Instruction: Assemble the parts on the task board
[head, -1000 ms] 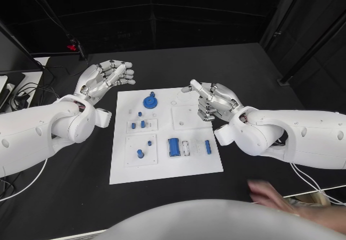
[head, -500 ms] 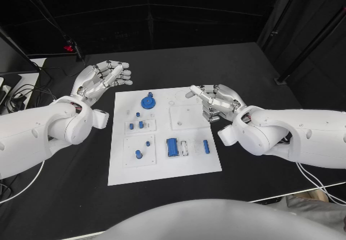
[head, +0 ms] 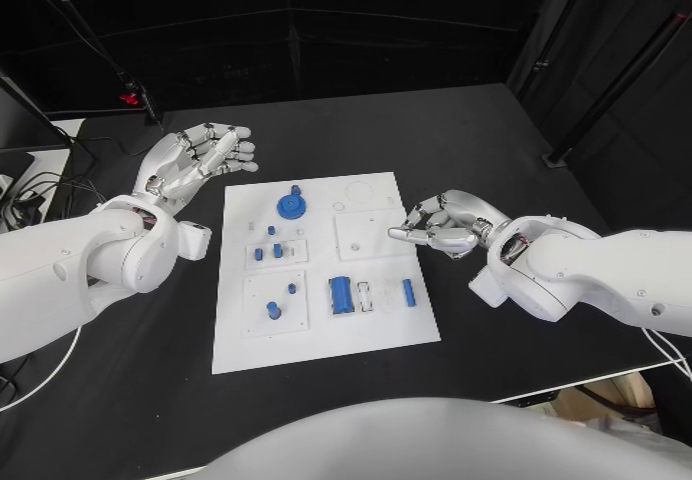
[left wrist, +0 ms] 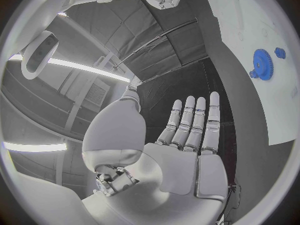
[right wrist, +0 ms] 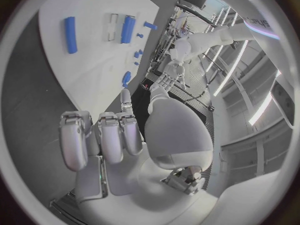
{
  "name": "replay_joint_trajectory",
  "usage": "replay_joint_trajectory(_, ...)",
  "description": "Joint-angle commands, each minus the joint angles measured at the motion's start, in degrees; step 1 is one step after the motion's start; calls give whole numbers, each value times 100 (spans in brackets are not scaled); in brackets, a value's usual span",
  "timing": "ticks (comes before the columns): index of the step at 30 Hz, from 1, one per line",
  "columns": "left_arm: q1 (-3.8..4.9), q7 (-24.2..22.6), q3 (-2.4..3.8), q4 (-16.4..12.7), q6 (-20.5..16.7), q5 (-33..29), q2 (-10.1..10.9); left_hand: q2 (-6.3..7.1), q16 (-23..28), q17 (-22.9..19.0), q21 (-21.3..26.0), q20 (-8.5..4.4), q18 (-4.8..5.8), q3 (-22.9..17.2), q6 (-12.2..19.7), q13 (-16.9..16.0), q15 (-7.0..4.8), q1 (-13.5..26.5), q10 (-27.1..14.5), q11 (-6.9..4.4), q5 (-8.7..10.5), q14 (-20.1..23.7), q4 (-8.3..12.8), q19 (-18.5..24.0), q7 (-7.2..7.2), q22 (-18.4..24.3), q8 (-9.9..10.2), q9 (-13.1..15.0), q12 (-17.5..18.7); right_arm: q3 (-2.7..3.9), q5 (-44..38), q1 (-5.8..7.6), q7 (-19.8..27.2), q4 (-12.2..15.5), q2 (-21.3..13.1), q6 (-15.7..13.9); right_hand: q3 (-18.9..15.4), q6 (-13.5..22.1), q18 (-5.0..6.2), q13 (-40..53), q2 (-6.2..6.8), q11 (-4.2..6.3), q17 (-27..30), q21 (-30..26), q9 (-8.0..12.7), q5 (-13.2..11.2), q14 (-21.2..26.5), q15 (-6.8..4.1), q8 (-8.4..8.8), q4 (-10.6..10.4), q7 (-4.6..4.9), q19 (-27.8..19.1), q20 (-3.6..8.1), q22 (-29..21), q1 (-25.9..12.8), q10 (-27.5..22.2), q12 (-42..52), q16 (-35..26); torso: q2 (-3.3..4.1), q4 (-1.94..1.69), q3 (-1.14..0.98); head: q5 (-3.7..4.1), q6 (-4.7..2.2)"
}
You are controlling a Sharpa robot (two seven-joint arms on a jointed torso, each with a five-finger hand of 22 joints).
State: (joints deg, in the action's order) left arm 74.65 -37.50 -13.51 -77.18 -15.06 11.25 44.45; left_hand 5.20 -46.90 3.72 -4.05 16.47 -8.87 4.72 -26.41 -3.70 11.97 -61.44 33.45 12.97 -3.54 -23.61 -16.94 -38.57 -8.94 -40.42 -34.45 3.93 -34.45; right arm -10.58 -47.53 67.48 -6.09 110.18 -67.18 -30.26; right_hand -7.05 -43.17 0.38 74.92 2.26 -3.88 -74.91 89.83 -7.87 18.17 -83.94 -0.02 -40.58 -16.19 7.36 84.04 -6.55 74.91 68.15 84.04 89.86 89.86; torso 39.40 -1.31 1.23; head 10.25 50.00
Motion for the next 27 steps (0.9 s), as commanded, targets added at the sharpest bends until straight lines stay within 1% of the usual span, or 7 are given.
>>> replay_joint_trajectory(1,6,-23,4,-3,70,-24,1,-69,-12,4,-28,-8,16,-32,35,-5,-9,-6,-54,-1,-19,-34,-7,30,-657,7,-36,5,-22,0,-1593,4,-1731,150,-33,405,-11,-63,-38,1508,2,43,-1509,17,2,65,-606,-29,28,-22,5,596,42,1509,33,596,14,14,3,1,-3,17,0)
replay_joint_trajectory(4,6,-20,4,-5,72,-24,5,-83,-13,4,-29,-8,17,-37,39,-5,-9,-11,-56,-1,-25,-33,-6,30,-658,9,-39,4,-25,0,-2008,3,-2334,250,-51,707,-29,-83,-38,1508,-8,49,-1509,17,3,111,-606,-31,48,-35,-1,596,45,1509,5,596,14,14,3,-7,-1,40,0)
replay_joint_trajectory(5,6,-20,4,-5,73,-24,5,-85,-13,4,-29,-8,17,-38,40,-5,-9,-12,-56,-1,-25,-33,-6,30,-658,9,-39,4,-26,0,-2054,3,-2404,260,-53,750,-32,-85,-38,1508,-9,50,-1509,17,3,115,-606,-31,50,-37,-2,596,46,1509,-1,596,14,14,3,-7,-1,42,0)
replay_joint_trajectory(6,5,-19,4,-4,74,-24,7,-85,-13,4,-29,-8,17,-38,40,-5,-9,-12,-56,-1,-25,-33,-6,30,-658,9,-39,4,-26,0,-2214,2,-2649,297,-56,917,-43,-91,-38,1508,-11,52,-1509,17,3,125,-606,-31,58,-41,-3,596,47,1509,-20,596,14,14,1,-6,-2,49,0)
replay_joint_trajectory(14,5,-13,4,-2,77,-24,9,-116,-17,3,-32,-7,17,-49,50,-4,-8,-22,-61,0,-42,-29,-5,32,-659,15,-48,3,-33,-1,-2568,0,-3316,382,-15,1570,-35,-89,-38,1508,-53,55,-1509,17,7,153,-606,-28,91,-24,-5,596,47,1509,0,596,14,14,-3,-4,4,59,0)
replay_joint_trajectory(19,5,-10,4,-4,84,-24,8,-125,-18,3,-32,-7,17,-52,53,-4,-8,-24,-63,0,-46,-28,-4,33,-659,16,-51,2,-36,-1,-2624,0,-3479,382,38,1726,-31,-93,-38,1508,-88,54,-1509,17,8,180,-606,-24,112,-23,-4,596,45,1509,11,596,14,14,0,-13,-1,71,0)
replay_joint_trajectory(27,5,-6,4,-4,84,-24,10,-125,-18,3,-32,-7,17,-52,53,-4,-8,-24,-63,0,-46,-28,-4,33,-659,16,-51,2,-36,-1,-2645,0,-3581,328,177,1899,-39,-105,-38,1508,-109,54,-1509,17,7,204,-606,-23,121,-31,-4,596,44,1509,-3,596,14,14,-1,-14,0,61,0)
